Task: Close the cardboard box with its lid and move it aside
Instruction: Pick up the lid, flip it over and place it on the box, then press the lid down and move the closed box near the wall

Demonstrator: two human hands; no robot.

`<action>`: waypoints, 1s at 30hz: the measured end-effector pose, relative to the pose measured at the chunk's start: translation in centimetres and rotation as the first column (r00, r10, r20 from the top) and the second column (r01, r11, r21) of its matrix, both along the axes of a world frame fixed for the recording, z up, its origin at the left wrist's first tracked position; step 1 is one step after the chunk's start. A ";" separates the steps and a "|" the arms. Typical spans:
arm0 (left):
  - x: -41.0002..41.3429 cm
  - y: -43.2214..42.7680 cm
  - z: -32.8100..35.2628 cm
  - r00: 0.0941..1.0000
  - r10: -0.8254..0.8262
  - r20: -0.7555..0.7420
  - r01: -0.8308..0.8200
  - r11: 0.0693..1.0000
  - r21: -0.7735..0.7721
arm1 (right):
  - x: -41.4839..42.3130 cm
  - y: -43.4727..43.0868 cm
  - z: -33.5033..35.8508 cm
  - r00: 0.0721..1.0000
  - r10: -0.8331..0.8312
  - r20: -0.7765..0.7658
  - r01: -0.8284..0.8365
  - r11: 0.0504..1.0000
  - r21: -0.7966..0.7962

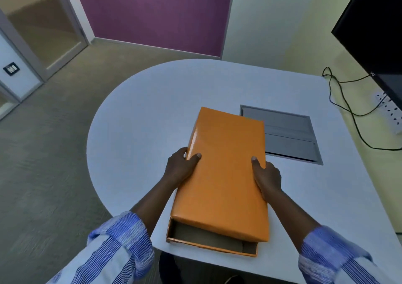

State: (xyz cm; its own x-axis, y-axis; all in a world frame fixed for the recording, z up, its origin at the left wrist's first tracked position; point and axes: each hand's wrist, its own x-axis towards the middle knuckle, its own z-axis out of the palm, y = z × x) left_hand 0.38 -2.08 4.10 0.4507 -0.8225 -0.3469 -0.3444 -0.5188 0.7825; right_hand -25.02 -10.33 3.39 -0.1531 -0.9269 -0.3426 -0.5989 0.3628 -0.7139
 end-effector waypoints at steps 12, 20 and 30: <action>0.0 2.8 -1.7 0.990 0.057 0.128 -0.064 0.997 0.047 | 0.2 3.0 -1.1 0.992 0.069 0.105 -0.084 0.986 0.143; 0.0 4.1 -2.8 0.995 0.070 0.070 -0.077 0.991 0.112 | 1.3 3.7 -1.6 0.990 0.121 0.073 -0.131 0.980 0.152; 1.2 2.8 -2.2 0.997 0.066 0.035 -0.071 0.981 0.183 | 1.1 2.6 -1.5 0.992 0.110 0.064 -0.122 0.969 0.216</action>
